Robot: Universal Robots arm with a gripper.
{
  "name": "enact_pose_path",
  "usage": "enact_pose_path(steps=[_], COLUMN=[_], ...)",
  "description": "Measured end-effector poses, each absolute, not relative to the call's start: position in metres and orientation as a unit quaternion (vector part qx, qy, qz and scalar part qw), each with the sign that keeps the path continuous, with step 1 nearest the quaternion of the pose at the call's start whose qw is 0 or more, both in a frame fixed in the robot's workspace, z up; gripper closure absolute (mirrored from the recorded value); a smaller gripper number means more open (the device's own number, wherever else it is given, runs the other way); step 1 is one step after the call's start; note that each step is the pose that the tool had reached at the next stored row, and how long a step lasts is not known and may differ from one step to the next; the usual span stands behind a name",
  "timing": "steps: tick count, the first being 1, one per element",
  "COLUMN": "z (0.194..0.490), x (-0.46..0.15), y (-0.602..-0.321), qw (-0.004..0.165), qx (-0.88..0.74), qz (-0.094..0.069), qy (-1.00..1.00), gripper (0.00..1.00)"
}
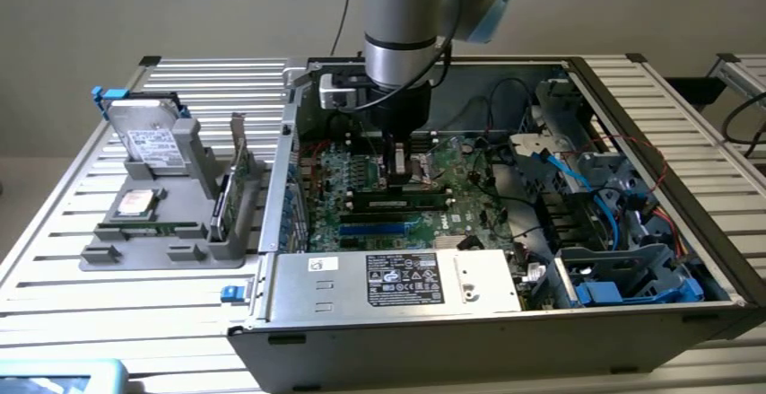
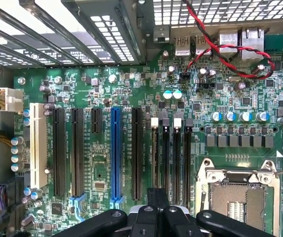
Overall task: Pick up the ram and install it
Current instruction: 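Press down the ram until it locks into place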
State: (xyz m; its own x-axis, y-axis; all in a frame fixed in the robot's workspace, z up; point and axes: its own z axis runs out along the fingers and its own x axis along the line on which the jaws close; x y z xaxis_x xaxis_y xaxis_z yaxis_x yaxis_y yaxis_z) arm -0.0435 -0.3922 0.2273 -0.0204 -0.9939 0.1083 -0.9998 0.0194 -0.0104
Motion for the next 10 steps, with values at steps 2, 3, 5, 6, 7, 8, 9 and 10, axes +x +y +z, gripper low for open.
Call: enact_pose_path(steps=[2,3,5,6,7,8,9,10], z=[0.2261,0.2255,0.2238,0.2233,0.223,0.2232,0.2249,0.2275], x=[-0.0436,-0.0437,-0.0437,-0.0437,-0.0437,-0.0437,-0.0436,-0.0434], y=[-0.3923,-0.3923,-0.3923,-0.3923,-0.3923,-0.3922,-0.3921,-0.392], qw=[0.036,0.036,0.036,0.036,0.035,0.035,0.035,0.034], qx=[0.699,0.699,0.699,0.699,0.699,0.699,0.699,0.699], qz=[0.042,0.042,0.042,0.042,0.042,0.042,0.042,0.042], qy=[-0.713,-0.713,-0.713,-0.713,-0.713,-0.713,-0.713,-0.713], gripper=[0.89,0.89,0.89,0.89,0.89,0.89,0.89,0.89])
